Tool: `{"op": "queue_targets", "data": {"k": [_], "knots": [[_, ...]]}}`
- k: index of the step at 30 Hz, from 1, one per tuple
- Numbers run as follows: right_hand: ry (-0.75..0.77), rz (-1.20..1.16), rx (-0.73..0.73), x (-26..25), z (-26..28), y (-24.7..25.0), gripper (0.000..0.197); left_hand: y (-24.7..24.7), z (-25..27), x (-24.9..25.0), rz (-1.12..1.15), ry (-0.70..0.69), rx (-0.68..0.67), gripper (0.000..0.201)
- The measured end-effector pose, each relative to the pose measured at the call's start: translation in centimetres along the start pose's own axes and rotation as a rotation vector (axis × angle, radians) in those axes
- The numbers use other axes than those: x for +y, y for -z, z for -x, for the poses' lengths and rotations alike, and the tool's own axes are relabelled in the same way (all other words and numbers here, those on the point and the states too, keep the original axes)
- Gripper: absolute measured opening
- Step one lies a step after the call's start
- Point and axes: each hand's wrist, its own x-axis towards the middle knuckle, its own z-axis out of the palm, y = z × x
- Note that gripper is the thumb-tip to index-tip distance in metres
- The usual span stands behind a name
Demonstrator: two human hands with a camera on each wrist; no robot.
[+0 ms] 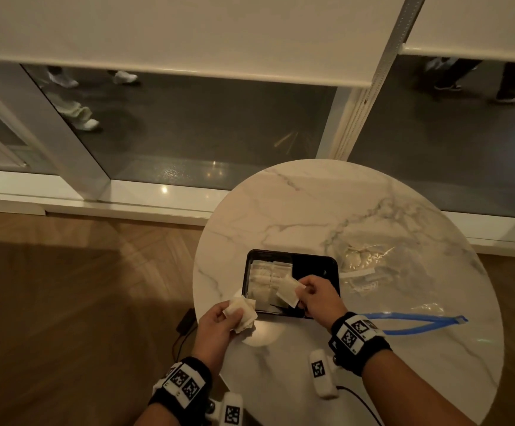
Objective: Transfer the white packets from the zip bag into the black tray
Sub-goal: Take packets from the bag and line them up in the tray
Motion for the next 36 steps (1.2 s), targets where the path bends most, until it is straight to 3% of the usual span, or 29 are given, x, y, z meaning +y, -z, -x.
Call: {"op": "queue_targets", "data": {"k": [6,19,29,36], "knots": [[0.030,0.274,-0.138,0.4,-1.7,-1.3,0.017,0.8,-1.1,0.0,-0.102,-0.015,0.029,0.021],[-0.026,0.486,-0.089,0.2,-3.0,-2.7,0.011,0.6,-1.9,-0.5,-0.207,-0.017,0.042,0.016],[-0.068,0.459,-0.037,0.6,-3.6,-2.0,0.020,-0.1,-2.1,-0.5,-0.294,-0.053,0.028,0.015],[-0.015,0.221,0.108,0.4,-2.4,-1.4,0.005,-0.9,-2.5,0.1,-0.316,-0.118,0.016,0.014]]}}
